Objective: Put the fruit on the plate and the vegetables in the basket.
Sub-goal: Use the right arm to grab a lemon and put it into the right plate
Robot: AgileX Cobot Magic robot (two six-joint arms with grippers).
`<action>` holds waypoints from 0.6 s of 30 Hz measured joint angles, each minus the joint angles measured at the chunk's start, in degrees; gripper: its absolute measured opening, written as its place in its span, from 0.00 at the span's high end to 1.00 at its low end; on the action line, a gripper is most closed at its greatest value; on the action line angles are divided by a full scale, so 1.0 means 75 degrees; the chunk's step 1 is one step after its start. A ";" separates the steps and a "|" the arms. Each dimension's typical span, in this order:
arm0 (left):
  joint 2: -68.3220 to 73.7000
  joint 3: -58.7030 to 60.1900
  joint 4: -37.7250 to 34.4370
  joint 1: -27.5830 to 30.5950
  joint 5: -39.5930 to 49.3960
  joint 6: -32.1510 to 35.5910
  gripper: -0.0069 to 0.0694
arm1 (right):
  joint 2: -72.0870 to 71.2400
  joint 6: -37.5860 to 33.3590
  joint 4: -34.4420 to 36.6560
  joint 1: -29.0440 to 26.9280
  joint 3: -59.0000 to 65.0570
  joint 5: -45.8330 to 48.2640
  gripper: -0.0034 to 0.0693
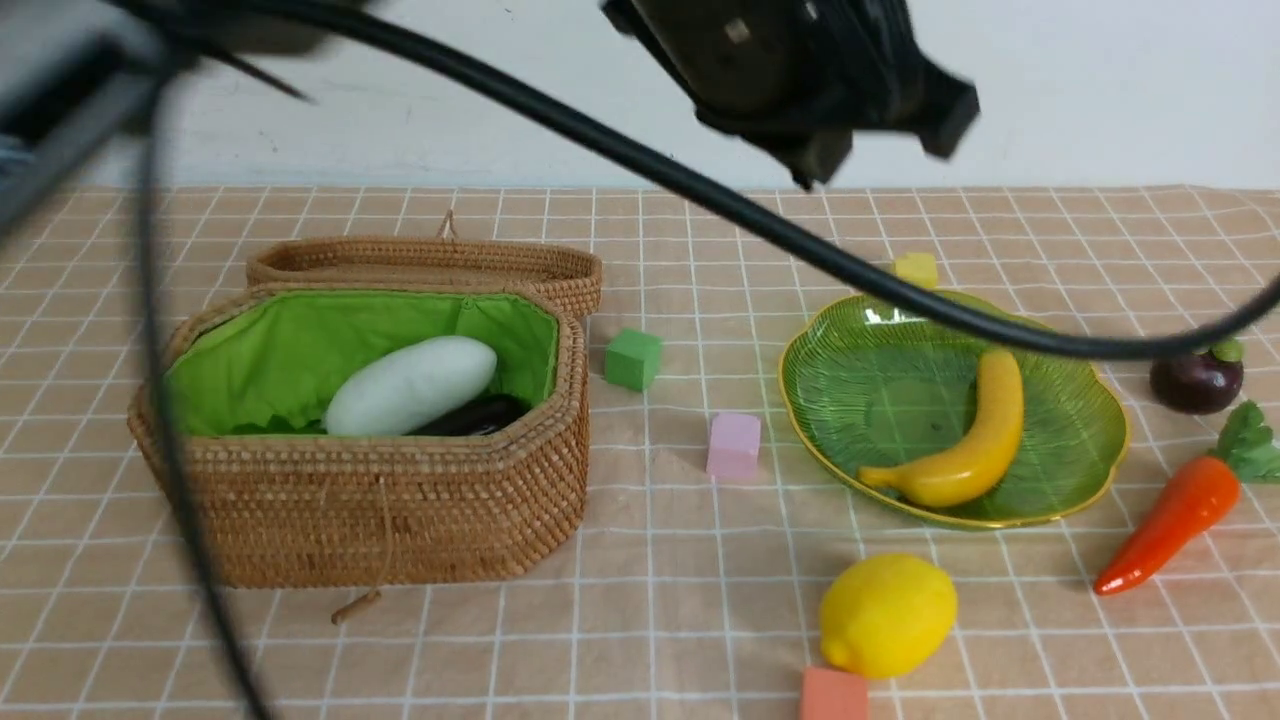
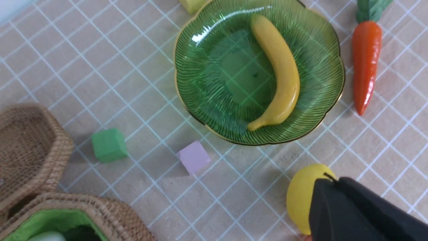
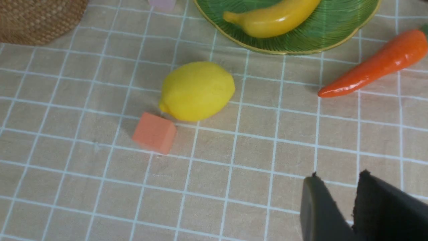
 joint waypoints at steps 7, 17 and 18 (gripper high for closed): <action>-0.2291 0.2187 0.0262 0.0000 0.0000 -0.0389 0.93 | 0.2224 -0.0410 0.0087 -0.0260 -0.0797 -0.0437 0.68; -0.6681 0.8063 0.0160 0.0000 -0.1814 -0.0877 0.93 | 0.4742 -0.2815 0.4240 -0.3643 -0.1254 -0.1409 0.65; -0.6994 0.8531 0.0121 0.0000 -0.2016 -0.0877 0.93 | 0.4880 -0.2890 0.4466 -0.3687 -0.1254 -0.1529 0.64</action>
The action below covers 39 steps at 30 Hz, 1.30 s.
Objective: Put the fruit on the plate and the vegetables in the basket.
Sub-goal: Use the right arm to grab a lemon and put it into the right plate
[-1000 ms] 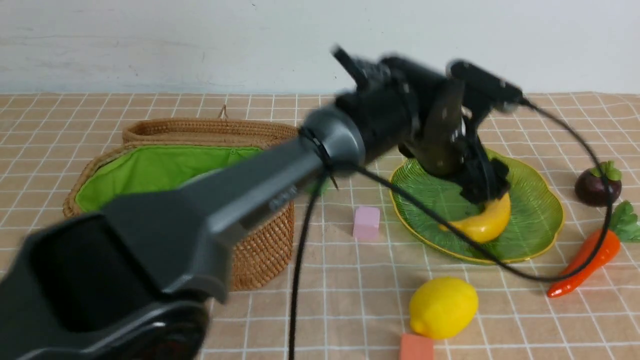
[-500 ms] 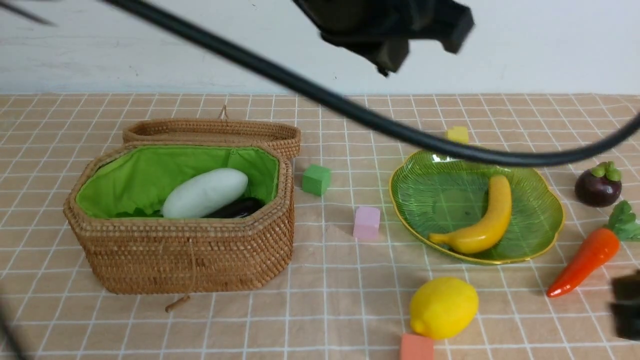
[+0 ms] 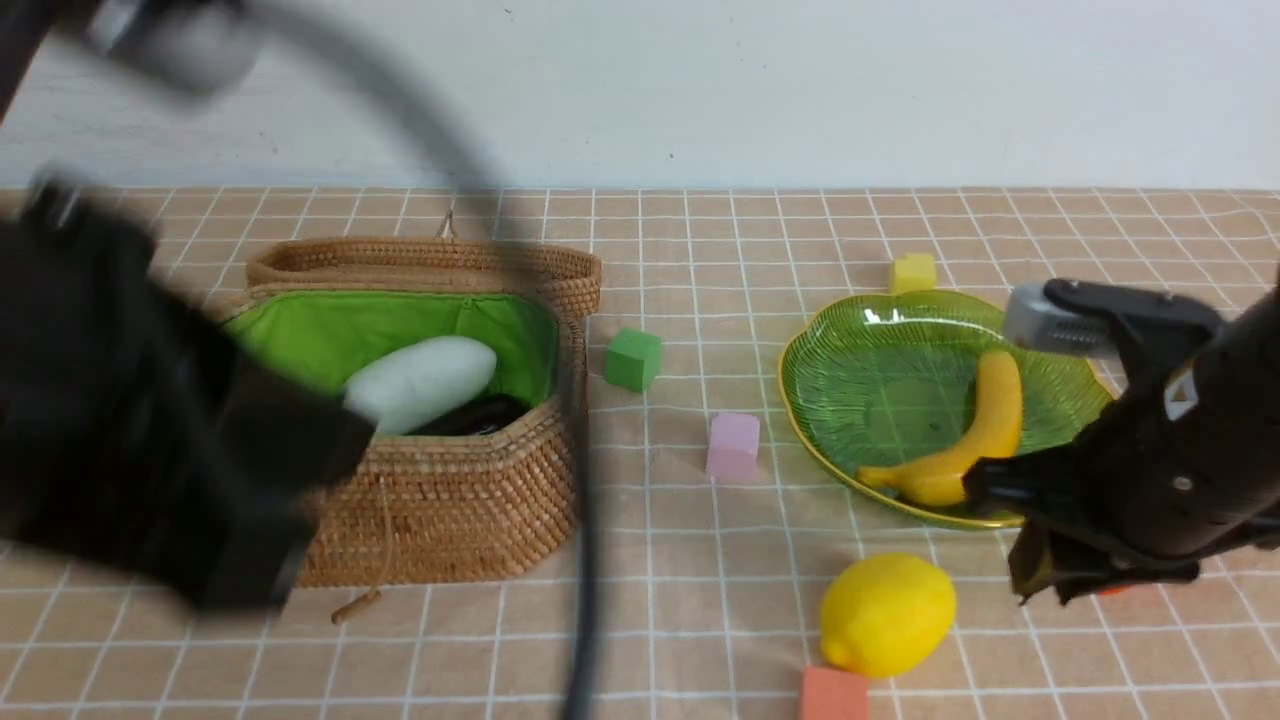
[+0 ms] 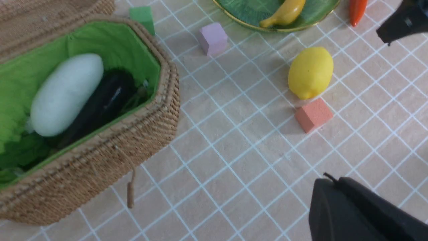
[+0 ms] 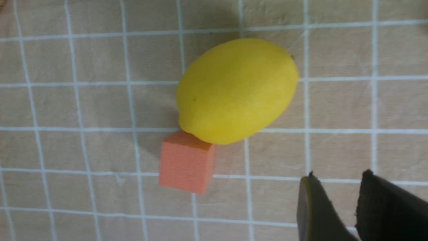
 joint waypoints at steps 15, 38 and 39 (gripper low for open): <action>-0.3034 0.3417 -0.0129 0.0000 -0.2545 0.0000 0.93 | 0.2156 0.1834 0.0777 0.0114 -0.0165 -0.1890 0.02; -0.3034 0.3417 -0.0135 0.0000 -0.3411 0.0098 0.93 | 0.1720 0.0164 0.0535 0.0366 -0.0930 -0.1316 0.10; -0.3034 0.3417 -0.0135 0.0000 -0.3620 0.0098 0.93 | 0.1635 0.0157 0.0379 0.0269 -0.1096 -0.1533 0.10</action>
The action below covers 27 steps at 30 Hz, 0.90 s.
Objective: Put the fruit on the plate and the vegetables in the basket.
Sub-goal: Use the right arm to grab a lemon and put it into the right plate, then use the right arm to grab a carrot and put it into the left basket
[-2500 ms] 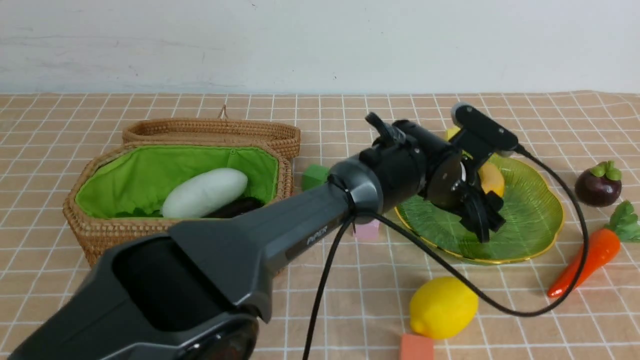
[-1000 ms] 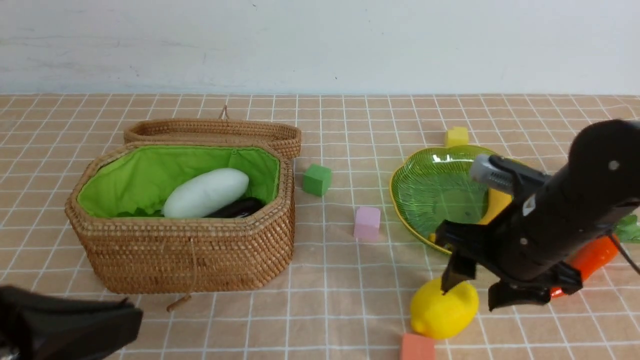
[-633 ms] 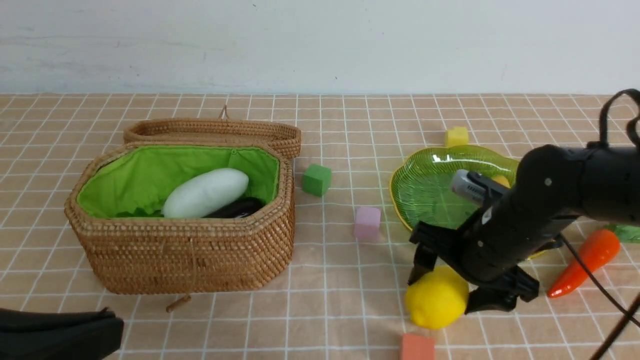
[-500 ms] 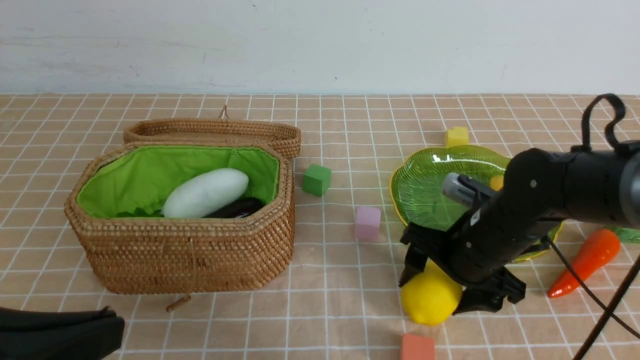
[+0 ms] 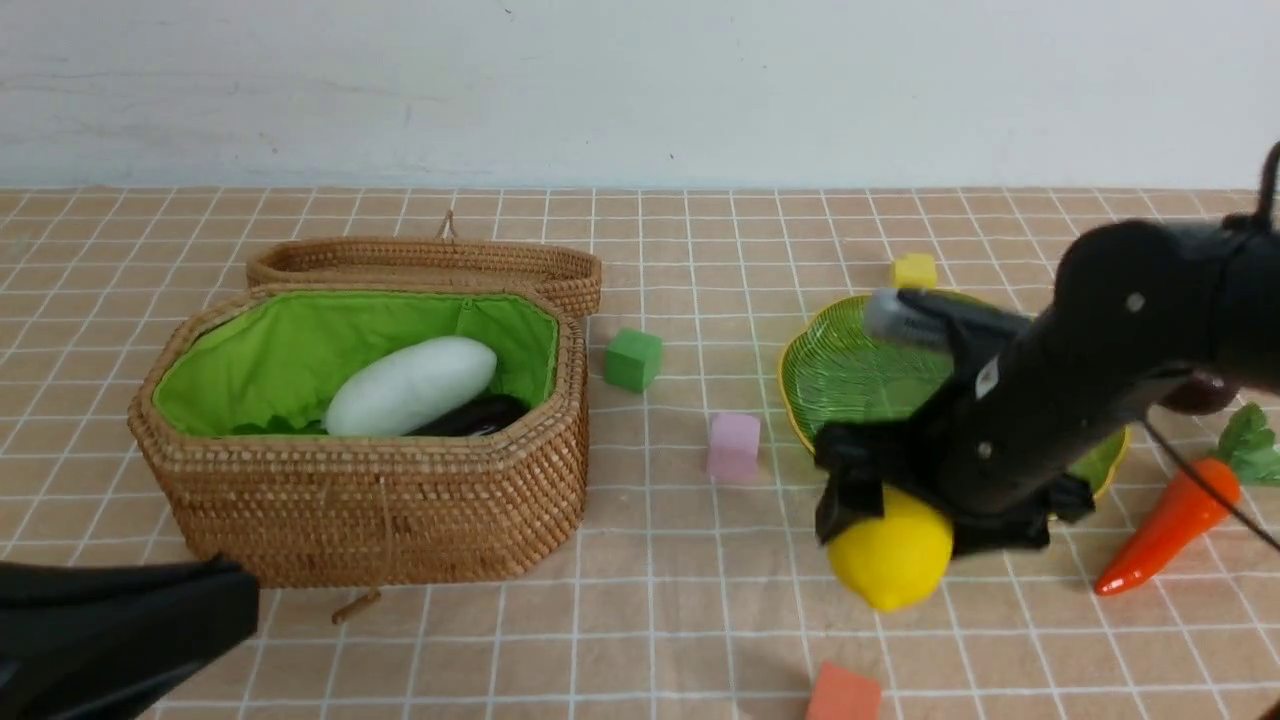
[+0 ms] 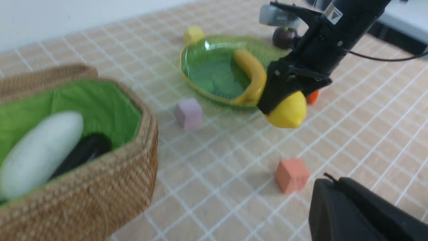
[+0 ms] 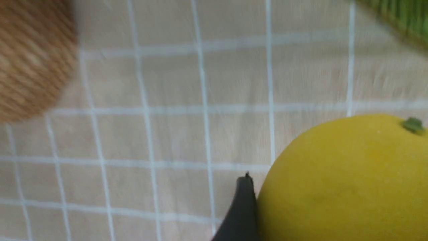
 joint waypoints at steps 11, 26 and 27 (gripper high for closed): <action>0.0000 0.0000 -0.0017 0.0000 -0.1277 0.0000 0.93 | 0.2025 -0.0463 -0.1250 -0.0854 -0.0693 -0.3848 0.09; 0.0000 0.0000 -0.0101 0.0000 -0.1277 0.0000 0.93 | 0.0658 -0.0465 -0.2188 -0.1151 -0.1487 -0.1058 0.09; 0.0000 0.0000 -0.0101 0.0000 -0.1290 0.0000 0.93 | 0.0319 -0.0411 -0.2187 -0.1393 -0.1492 -0.0669 0.13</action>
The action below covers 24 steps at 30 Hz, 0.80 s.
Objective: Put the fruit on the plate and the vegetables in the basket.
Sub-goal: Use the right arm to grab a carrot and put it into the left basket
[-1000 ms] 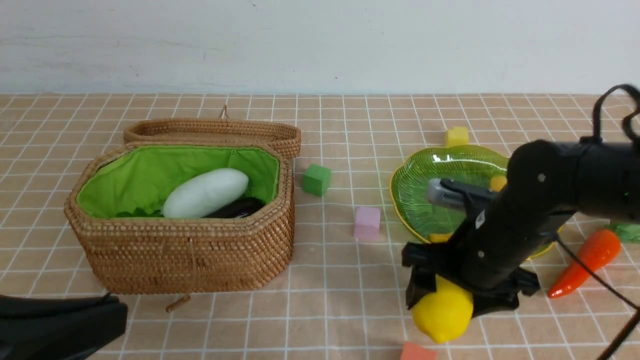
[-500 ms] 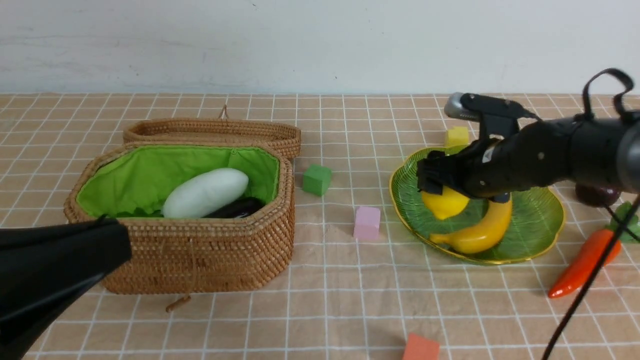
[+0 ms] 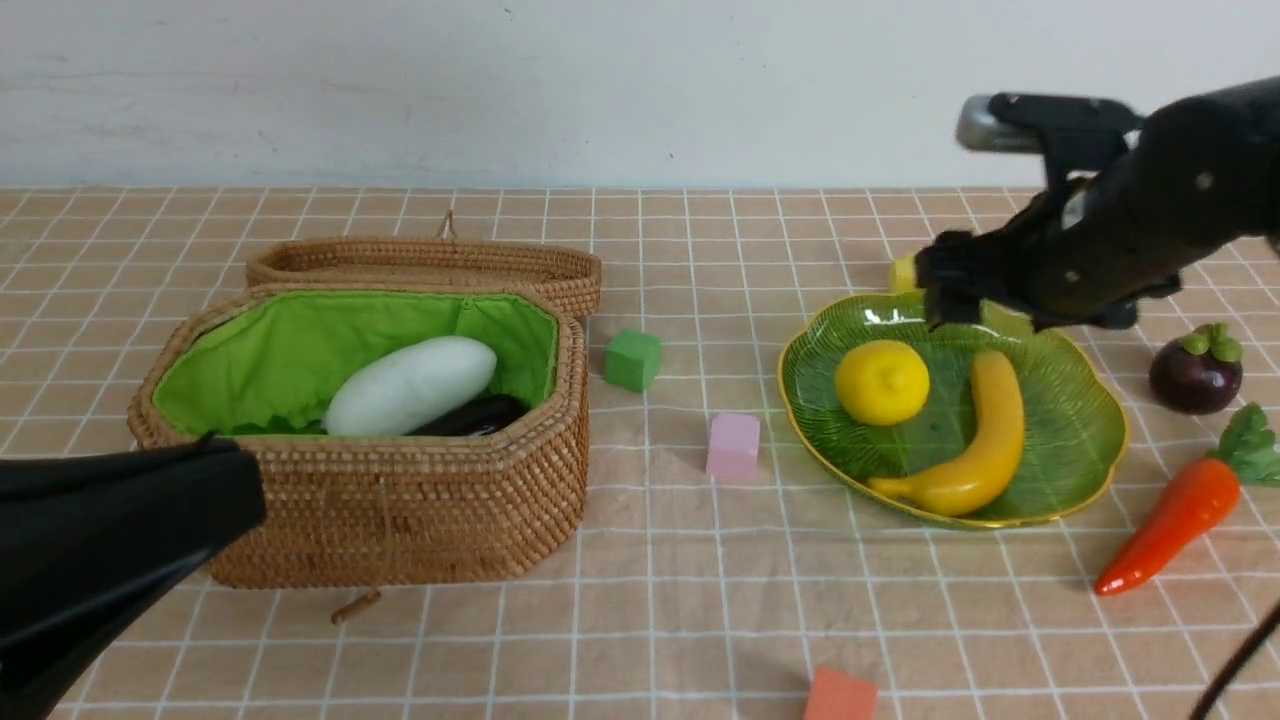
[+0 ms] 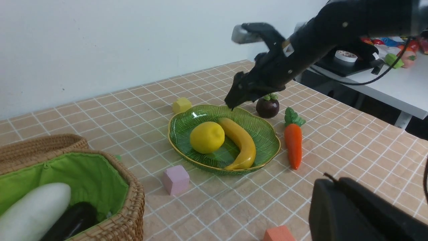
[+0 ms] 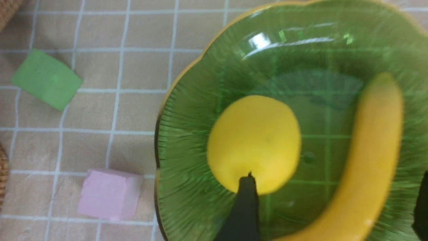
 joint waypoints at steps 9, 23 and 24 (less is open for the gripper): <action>0.0000 0.0000 0.0007 0.0000 -0.0103 0.0000 0.93 | -0.0383 0.0551 0.0411 -0.2172 0.1064 0.1818 0.28; 0.0000 0.0000 0.0007 0.0000 0.0038 0.0000 0.93 | 0.1501 0.0552 0.1112 -0.2828 0.1535 0.0196 0.29; 0.0000 0.0000 0.0007 0.0000 0.0046 0.0000 0.93 | 0.1544 0.0465 0.1093 -0.2828 0.1527 0.0224 0.33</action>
